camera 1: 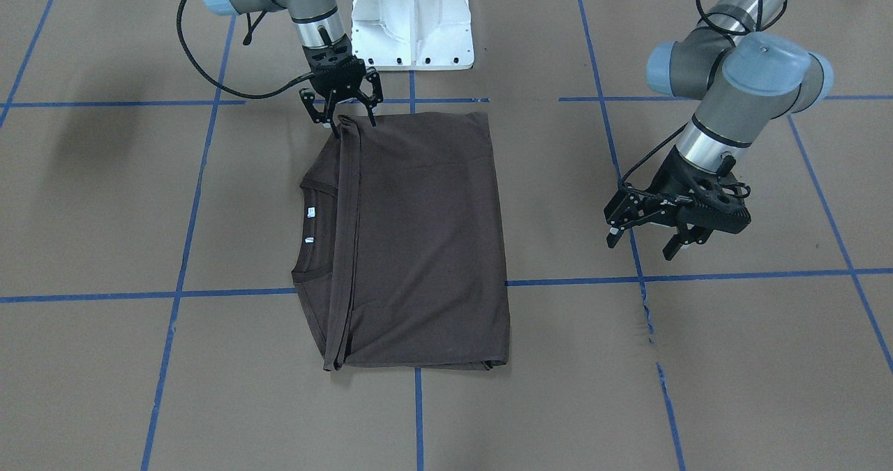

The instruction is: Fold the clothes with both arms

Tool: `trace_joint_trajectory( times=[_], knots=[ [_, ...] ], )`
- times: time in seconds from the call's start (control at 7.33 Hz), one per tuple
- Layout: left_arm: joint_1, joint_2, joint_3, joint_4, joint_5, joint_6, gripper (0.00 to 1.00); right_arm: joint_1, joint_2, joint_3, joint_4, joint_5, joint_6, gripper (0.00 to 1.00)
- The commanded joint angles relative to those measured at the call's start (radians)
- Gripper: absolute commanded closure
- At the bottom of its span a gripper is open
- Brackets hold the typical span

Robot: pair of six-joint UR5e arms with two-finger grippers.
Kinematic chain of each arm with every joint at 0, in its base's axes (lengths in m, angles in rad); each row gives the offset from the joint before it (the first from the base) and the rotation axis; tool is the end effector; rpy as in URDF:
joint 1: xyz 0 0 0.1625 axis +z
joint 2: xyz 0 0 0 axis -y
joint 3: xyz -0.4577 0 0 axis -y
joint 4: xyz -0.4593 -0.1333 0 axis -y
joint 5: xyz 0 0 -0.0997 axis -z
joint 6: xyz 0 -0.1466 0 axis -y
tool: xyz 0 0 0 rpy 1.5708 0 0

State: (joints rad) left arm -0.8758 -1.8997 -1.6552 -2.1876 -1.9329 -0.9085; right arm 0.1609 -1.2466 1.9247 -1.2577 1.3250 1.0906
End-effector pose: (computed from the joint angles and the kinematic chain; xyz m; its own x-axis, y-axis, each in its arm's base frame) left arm 0.4097 -0.6184 0.3963 0.5820 0.1999 -0.7882 0.2103 0.8993 0.3834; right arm -0.6412 -0.2753 0.3027 0.6441 -0.3494 0.6805 -0.0663 0.8607 0.5047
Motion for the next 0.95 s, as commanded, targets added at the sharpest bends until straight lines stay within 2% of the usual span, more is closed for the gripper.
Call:
trace_joint_trajectory(
  times=[0.0, 0.68, 0.82],
  knots=[
    [0.008, 0.002, -0.002, 0.000, 0.002, -0.007, 0.00, 0.006, -0.005, 0.007, 0.001, 0.002, -0.060, 0.61],
    [0.014, 0.002, 0.000, 0.000, 0.005, -0.007, 0.00, 0.009, -0.024, 0.008, -0.005, 0.023, -0.061, 0.59],
    [0.014, 0.002, 0.000, 0.000, 0.005, -0.007, 0.00, 0.008, -0.016, 0.011, -0.043, 0.039, -0.060, 0.59]
  ],
)
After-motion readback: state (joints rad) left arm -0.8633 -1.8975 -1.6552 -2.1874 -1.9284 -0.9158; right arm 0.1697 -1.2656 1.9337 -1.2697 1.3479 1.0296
